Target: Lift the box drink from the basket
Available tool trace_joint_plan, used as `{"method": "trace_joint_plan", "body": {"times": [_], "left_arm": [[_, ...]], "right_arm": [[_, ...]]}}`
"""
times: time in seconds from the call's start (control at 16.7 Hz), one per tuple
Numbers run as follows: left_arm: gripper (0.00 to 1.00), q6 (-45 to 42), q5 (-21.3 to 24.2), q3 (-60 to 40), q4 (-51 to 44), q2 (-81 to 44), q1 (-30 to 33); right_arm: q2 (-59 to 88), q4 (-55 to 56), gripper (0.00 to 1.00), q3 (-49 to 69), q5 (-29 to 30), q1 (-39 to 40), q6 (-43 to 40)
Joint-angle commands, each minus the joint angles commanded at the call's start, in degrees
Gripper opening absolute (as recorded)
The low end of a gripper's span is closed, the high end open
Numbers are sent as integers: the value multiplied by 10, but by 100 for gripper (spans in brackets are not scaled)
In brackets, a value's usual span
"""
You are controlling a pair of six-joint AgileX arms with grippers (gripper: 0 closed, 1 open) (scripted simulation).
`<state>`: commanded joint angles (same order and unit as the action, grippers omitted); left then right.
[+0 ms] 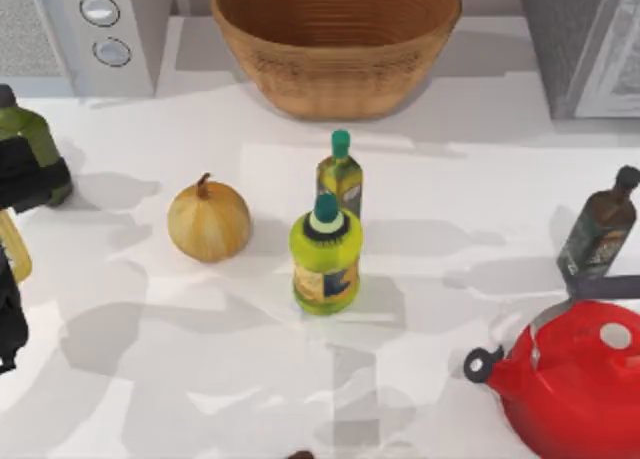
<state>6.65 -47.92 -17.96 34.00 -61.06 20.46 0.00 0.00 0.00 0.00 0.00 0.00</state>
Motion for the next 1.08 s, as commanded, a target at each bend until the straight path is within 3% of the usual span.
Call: {"method": "trace_joint_plan", "body": {"times": [0.54,1.08], "left_arm": [[0,-3,6,1,26,-29,-9],[0,-15,72,11,261,-236,-77]], "right_arm": [[0,0,100,0,0,0,0],[0,0,100,0,0,0,0]]}}
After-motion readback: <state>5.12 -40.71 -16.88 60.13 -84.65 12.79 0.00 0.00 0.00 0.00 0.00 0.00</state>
